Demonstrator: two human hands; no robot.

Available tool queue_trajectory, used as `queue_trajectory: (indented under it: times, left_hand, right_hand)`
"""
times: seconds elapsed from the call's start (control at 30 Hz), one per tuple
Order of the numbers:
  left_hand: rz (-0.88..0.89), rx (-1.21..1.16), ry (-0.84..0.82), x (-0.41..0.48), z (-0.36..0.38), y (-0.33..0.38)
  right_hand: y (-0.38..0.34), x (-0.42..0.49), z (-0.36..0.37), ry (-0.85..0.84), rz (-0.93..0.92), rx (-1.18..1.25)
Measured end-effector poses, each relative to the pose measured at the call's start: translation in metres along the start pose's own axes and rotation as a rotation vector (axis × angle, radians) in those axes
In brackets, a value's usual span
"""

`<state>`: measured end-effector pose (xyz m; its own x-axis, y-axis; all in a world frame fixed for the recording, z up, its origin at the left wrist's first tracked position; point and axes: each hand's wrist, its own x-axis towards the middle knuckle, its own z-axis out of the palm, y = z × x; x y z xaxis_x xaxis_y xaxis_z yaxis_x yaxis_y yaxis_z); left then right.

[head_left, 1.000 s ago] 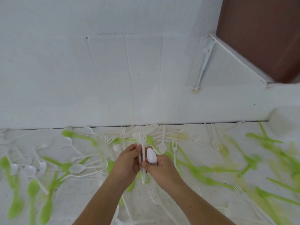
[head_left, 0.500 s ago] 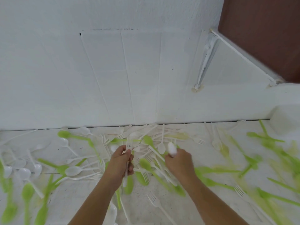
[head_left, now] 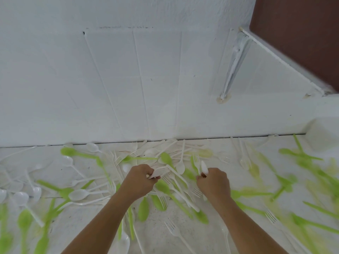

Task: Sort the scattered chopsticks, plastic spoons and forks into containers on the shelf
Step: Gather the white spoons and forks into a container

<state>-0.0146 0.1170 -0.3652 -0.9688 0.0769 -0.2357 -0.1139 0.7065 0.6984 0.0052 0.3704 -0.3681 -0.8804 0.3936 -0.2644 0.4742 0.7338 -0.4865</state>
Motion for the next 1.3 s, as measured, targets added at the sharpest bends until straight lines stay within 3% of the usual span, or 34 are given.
queue_trajectory:
  times: [0.33, 0.53, 0.67, 0.77, 0.87, 0.97, 1.17, 1.3]
  left_hand:
    - [-0.075, -0.080, 0.139, 0.002, -0.019, -0.012]
    - [-0.153, -0.079, 0.255, -0.004, -0.042, -0.022]
    - [-0.117, 0.045, 0.319, 0.011, -0.051, -0.028]
    - [-0.070, 0.213, 0.367, 0.046, -0.054, -0.025]
    - [-0.107, 0.337, 0.237, 0.084, -0.051, -0.011]
    - [-0.124, 0.558, 0.065, 0.102, -0.036, -0.002]
    - [-0.002, 0.561, 0.037, 0.106, -0.020, -0.005]
    - [0.096, 0.566, -0.008, 0.113, -0.018, 0.003]
  right_hand:
    - [0.019, 0.006, -0.025, 0.065, 0.025, -0.123]
    - [0.003, 0.014, -0.024, 0.209, -0.102, 0.007]
    - [-0.036, 0.027, -0.006, 0.150, -0.205, 0.063]
    - [-0.071, 0.045, 0.010, 0.042, -0.211, -0.158]
    - [-0.087, 0.062, 0.023, -0.040, -0.155, -0.294]
    - [-0.083, 0.063, 0.026, -0.081, -0.079, -0.237]
    - [-0.049, 0.059, 0.007, 0.079, -0.209, 0.016]
    - [-0.061, 0.079, -0.003, 0.096, -0.286, 0.014]
